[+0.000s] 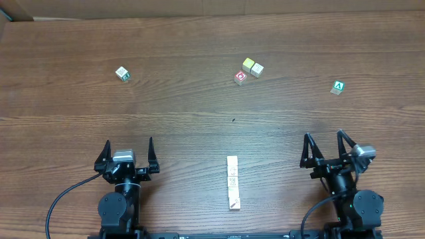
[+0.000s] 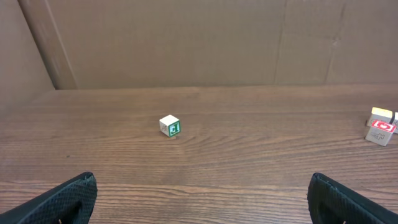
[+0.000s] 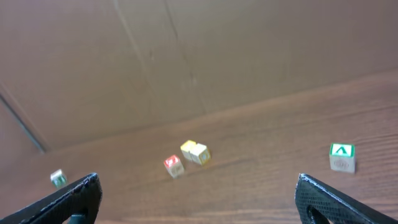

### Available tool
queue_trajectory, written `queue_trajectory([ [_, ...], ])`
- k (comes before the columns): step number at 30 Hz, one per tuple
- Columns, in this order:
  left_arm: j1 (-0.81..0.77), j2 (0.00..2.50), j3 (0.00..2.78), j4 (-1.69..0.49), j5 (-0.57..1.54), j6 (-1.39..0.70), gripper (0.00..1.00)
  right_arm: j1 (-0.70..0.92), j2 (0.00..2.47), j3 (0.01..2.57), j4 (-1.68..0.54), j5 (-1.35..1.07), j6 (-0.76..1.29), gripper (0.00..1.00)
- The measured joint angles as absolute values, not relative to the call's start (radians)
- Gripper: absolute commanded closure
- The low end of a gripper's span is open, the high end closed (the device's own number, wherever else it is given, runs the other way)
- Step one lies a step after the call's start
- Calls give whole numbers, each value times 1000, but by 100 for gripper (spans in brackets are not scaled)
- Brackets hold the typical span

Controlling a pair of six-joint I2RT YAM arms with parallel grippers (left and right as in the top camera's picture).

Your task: Flip 5 blocks

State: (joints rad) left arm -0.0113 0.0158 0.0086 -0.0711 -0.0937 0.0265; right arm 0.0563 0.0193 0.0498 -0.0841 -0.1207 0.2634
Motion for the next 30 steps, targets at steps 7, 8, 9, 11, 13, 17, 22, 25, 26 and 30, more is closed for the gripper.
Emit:
queue_trajectory([
  [7,-11,16,9,-71,-94,27,0,60,15,19,-78,-126,227,0],
  [8,-11,16,9,-71,-94,27,0,60,15,19,-79,-126,224,0],
  [9,-11,16,9,-71,-94,27,0,60,15,19,-79,-126,223,0],
  [11,-11,16,9,-71,-94,27,0,60,15,19,-80,-126,215,0],
  [13,-11,16,9,-71,-94,27,0,60,15,19,-79,-126,212,0],
  [17,-11,16,9,-71,-94,27,0,60,15,19,-79,-126,208,0],
  [22,-11,16,9,-71,-94,27,0,60,15,19,-80,-126,208,0],
  [25,-11,16,9,-71,-94,27,0,60,15,19,-79,-126,208,0],
  [26,-11,16,9,-71,-94,27,0,60,15,19,-79,-126,208,0],
  [30,-11,16,9,-71,-94,27,0,60,15,19,-79,-126,208,0],
])
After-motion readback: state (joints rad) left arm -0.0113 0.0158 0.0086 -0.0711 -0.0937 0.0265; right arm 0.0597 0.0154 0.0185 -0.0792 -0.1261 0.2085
